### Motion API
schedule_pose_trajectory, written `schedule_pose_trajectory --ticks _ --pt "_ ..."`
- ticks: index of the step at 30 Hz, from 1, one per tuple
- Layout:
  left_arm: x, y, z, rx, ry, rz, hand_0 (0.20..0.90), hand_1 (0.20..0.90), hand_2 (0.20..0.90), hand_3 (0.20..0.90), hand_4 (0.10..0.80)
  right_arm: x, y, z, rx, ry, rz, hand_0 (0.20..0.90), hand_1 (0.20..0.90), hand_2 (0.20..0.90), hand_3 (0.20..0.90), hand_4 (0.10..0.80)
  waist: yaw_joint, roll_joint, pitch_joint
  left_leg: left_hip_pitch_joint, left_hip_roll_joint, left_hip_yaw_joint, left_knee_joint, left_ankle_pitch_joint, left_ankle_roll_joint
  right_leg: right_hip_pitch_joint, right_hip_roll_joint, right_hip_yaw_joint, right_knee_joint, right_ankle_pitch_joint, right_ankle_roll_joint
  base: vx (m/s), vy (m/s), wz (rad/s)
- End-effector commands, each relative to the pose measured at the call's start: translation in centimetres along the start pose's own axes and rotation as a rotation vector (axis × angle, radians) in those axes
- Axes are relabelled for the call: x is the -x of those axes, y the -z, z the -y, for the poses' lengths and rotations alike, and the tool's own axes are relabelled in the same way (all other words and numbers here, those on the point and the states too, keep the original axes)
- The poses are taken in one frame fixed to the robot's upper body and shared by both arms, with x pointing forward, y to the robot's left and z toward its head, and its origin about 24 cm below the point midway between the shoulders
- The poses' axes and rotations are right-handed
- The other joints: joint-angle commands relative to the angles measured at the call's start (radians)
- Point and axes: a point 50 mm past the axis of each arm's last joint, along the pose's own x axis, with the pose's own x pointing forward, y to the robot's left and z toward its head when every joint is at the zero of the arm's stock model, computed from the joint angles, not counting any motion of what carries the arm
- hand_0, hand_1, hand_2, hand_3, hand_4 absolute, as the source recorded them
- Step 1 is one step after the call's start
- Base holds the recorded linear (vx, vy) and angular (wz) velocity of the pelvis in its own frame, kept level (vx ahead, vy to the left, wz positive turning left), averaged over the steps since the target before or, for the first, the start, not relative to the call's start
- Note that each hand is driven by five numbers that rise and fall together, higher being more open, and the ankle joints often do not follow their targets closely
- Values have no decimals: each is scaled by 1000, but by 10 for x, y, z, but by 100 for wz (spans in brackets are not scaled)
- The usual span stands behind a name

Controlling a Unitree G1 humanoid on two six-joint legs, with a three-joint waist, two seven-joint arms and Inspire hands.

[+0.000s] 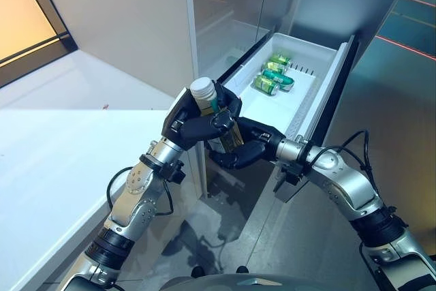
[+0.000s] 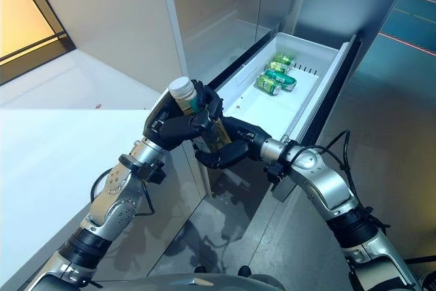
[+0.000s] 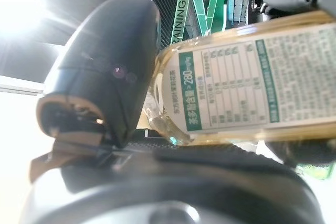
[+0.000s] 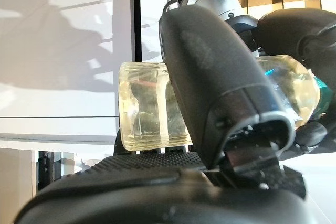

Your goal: Put drinks into fridge and close the fridge

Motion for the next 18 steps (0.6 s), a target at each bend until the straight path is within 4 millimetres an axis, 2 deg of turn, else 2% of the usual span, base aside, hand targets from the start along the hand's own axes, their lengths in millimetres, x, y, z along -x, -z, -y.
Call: schedule_pose_trajectory --ticks 1,7,8,9,11,18 --pt "-44 -62 25 -172 177 410 300 300 300 200 100 -14 -50 2 53 -13 233 300 300 300 200 100 0 0 -85 -2 -6 10 1 -76 -5 -18 -9 -18 48 -26 67 0 0 0" --pt "-44 -64 28 -350 224 394 300 300 300 200 100 -9 -52 14 91 65 224 300 300 300 200 100 -1 1 -85 -3 -7 7 1 -76 -4 -18 -7 -12 46 -24 66 0 0 0" --pt "-45 -63 28 -373 231 381 493 493 493 425 325 -9 -52 16 89 83 225 300 300 300 200 100 -1 2 -84 -3 -7 7 1 -76 -4 -17 -7 -11 45 -24 66 0 0 0" --pt "-45 -63 28 -375 232 379 592 592 592 540 440 -9 -52 16 89 85 225 300 300 300 200 100 -1 2 -84 -2 -7 7 1 -76 -4 -17 -7 -11 45 -24 66 0 0 0" --pt "-45 -63 23 -408 236 349 900 900 900 900 800 -5 -55 25 98 156 236 300 300 300 200 100 0 4 -83 -3 -7 10 1 -77 -4 -16 -7 -16 42 -22 67 0 0 0" --pt "-42 -73 9 -318 132 419 900 900 900 900 800 10 -73 61 124 438 294 300 300 300 200 100 5 3 -83 -8 -5 13 1 -72 -6 -22 -8 -22 44 -16 65 0 0 0"
